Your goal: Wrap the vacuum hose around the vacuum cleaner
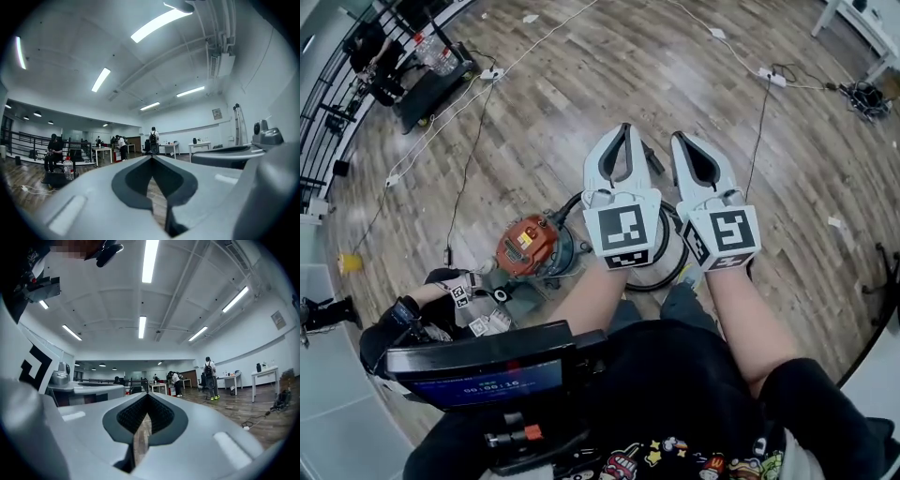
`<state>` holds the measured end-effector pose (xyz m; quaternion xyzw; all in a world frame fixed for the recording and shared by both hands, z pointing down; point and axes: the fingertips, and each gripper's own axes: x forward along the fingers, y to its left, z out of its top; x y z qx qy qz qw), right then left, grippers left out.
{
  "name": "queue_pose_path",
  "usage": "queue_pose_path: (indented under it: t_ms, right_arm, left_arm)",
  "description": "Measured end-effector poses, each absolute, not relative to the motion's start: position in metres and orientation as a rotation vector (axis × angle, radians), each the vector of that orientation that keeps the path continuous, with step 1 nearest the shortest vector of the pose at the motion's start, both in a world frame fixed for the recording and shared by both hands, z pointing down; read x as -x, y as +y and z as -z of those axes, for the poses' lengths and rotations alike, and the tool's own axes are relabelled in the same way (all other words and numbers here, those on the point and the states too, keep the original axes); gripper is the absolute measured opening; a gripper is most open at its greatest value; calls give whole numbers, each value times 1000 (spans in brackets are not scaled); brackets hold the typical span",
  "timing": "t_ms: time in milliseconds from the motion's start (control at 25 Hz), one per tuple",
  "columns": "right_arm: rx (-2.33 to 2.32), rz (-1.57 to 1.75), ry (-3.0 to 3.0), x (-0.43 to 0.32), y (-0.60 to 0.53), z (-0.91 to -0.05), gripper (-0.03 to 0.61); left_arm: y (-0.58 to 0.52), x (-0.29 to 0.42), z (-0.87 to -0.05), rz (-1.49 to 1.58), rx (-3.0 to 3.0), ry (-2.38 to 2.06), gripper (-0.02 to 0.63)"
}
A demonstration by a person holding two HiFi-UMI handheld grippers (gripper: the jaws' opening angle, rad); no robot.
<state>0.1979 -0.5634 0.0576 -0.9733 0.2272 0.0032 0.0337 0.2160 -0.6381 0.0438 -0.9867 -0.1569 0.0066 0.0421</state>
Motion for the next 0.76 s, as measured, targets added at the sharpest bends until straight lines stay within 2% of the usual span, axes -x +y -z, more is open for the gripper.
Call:
queue_pose_path:
  t_ms: [760]
  right_arm:
    - [3019, -15, 682, -177, -572, -52, 21]
  left_arm:
    - [-651, -193, -33, -47, 3014, -498, 9]
